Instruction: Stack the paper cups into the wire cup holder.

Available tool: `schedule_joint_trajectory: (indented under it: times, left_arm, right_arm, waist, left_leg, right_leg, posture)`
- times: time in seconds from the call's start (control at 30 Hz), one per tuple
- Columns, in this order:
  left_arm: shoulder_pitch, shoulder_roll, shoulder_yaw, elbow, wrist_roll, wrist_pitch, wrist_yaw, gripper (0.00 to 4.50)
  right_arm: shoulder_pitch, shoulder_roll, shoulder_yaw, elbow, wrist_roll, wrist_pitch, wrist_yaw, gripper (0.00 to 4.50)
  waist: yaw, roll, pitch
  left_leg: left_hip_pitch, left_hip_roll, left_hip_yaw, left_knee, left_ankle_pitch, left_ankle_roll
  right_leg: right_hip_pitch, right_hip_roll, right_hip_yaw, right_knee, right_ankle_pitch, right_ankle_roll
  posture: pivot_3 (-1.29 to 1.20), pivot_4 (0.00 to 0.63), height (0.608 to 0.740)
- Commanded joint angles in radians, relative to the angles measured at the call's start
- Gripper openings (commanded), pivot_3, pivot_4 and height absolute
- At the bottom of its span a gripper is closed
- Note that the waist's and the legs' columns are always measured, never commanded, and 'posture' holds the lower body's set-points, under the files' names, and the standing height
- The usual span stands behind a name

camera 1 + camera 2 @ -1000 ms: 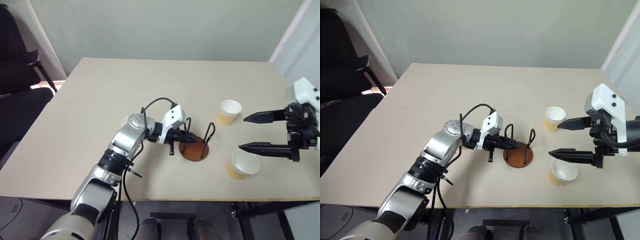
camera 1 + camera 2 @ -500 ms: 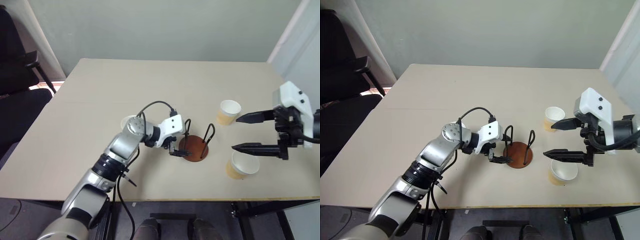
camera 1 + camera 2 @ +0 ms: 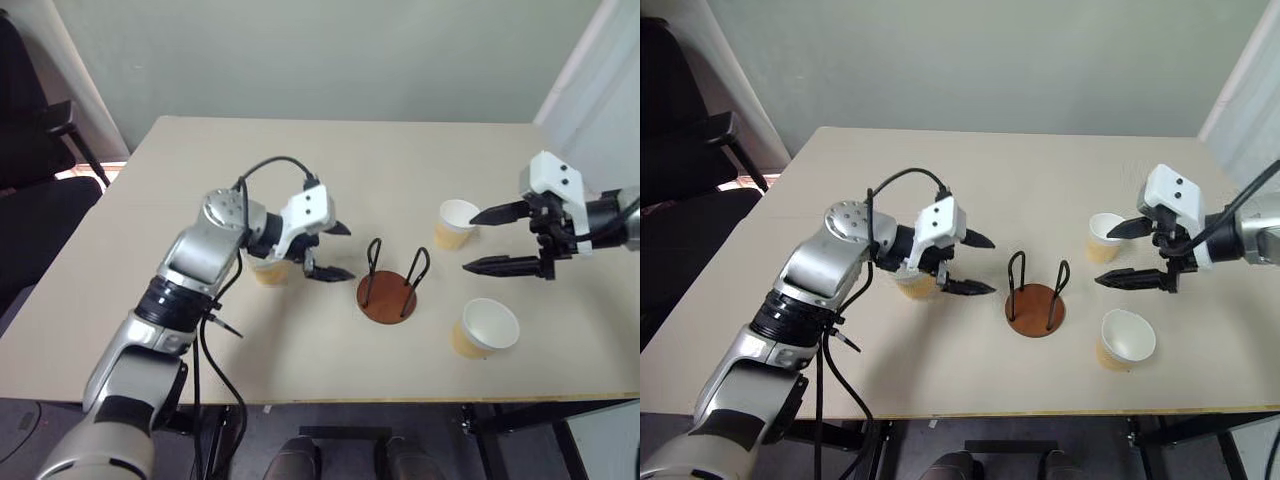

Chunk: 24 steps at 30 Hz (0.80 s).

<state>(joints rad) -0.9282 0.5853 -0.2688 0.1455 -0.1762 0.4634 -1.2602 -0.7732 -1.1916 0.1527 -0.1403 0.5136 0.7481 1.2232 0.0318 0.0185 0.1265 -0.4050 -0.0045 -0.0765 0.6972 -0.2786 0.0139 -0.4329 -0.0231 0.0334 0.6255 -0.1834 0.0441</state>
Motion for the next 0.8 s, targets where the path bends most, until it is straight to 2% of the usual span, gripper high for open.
schedule_joint_trajectory:
  times: [0.03,0.23,0.43,0.67,0.8]
  left_arm:
    - [-0.073,0.021,0.112,0.033,-0.092,0.022,-0.036,4.47]
    - [-0.138,0.064,0.207,0.130,-0.130,0.042,-0.008,4.47]
    - [-0.113,0.084,0.210,0.109,-0.132,0.039,-0.003,4.47]
    - [-0.082,0.090,0.207,0.070,-0.136,0.045,0.010,4.47]
    - [-0.069,0.101,0.199,0.062,-0.130,0.035,-0.002,4.50]
  right_arm:
    - [-0.089,0.049,0.063,0.103,-0.137,-0.101,0.016,4.50]
    - [-0.205,0.155,0.195,0.350,-0.391,-0.307,0.030,4.50]
    - [-0.305,0.254,0.285,0.651,-0.593,-0.523,0.047,4.50]
    - [-0.394,0.361,0.318,0.919,-0.737,-0.700,0.037,4.50]
    - [-0.423,0.402,0.305,0.988,-0.770,-0.756,0.051,3.60]
  waist:
    - [-0.002,0.000,0.000]
    - [-0.007,0.000,0.000]
    - [-0.004,0.000,0.000]
    - [-0.005,0.000,0.000]
    - [-0.005,0.000,0.000]
  left_leg:
    - [0.000,0.000,0.000,0.000,0.000,0.000]
    - [-0.001,0.001,0.000,-0.001,0.000,-0.001]
    - [-0.005,0.001,0.000,-0.002,0.000,-0.002]
    - [-0.010,0.001,0.000,-0.005,0.002,-0.006]
    - [-0.011,0.001,0.000,-0.009,0.003,-0.009]
  right_leg:
    - [0.000,0.000,0.000,0.000,0.000,0.000]
    - [-0.004,0.000,-0.001,0.000,0.000,-0.002]
    - [-0.008,0.000,-0.001,0.000,0.000,-0.003]
    - [-0.015,0.000,-0.001,0.000,0.001,-0.004]
    - [-0.016,0.000,-0.001,0.000,0.001,-0.005]
  posture:
    - [0.00,0.150,0.740]
    - [0.00,0.150,0.740]
    - [0.00,0.150,0.740]
    - [0.00,0.150,0.740]
    - [0.00,0.150,0.740]
